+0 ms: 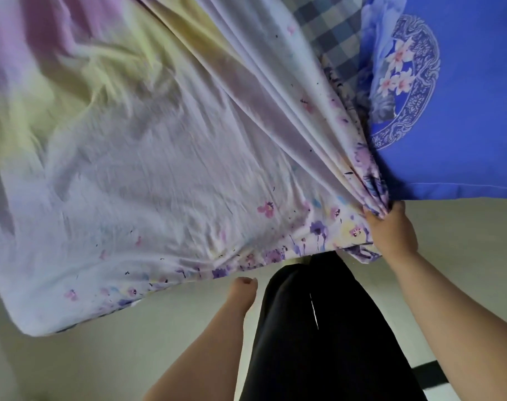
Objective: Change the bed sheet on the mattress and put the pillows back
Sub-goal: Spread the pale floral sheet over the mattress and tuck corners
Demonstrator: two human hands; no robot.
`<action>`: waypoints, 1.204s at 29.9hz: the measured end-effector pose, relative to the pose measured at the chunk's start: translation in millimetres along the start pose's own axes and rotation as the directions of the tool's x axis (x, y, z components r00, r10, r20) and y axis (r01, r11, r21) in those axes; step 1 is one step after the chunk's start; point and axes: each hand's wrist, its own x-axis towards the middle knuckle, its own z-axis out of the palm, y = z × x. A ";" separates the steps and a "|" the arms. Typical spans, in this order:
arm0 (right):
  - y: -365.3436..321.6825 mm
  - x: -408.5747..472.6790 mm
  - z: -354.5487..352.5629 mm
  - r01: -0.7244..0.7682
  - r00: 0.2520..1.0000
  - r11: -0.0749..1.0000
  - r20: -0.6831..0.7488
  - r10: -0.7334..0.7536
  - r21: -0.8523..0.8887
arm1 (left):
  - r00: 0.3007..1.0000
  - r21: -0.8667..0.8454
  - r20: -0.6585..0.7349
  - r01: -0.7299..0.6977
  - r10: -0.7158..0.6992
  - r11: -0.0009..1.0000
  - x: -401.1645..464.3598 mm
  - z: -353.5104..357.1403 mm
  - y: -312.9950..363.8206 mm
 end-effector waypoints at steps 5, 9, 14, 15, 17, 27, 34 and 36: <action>2.4 -14.0 -38.3 0.010 0.986 0.993 0.168 0.010 -0.117 | 0.978 0.025 -0.029 -0.208 0.208 0.978 -38.1 9.5 54.7; 3.6 -23.0 -77.1 0.000 0.941 0.995 0.337 0.033 -0.098 | 0.918 0.055 -0.006 -0.396 0.397 0.916 -86.5 22.9 125.1; -27.2 -28.1 -147.5 0.038 0.863 0.990 0.495 -0.102 0.136 | 0.847 0.183 0.051 -0.529 0.529 0.829 -154.7 47.2 190.9; -32.4 -24.1 -163.5 0.060 0.871 0.981 0.470 -0.142 0.186 | 0.841 0.199 0.051 -0.537 0.539 0.820 -166.3 53.8 200.9; -37.5 -13.9 -202.3 0.091 0.870 0.966 0.454 -0.196 0.242 | 0.836 0.195 0.022 -0.541 0.548 0.818 -190.2 73.6 222.4; 64.6 88.0 -459.8 0.173 0.778 0.971 0.582 -0.239 0.166 | 0.778 0.230 -0.086 -0.592 0.622 0.772 -311.9 291.9 325.7; 102.8 174.2 -611.3 0.153 0.839 0.951 0.472 -0.269 0.270 | 0.698 0.291 0.034 -0.692 0.715 0.661 -387.4 435.0 438.2; 90.9 200.0 -636.7 0.157 0.838 0.939 0.461 -0.291 0.307 | 0.706 0.255 0.044 -0.692 0.707 0.675 -395.4 454.0 480.9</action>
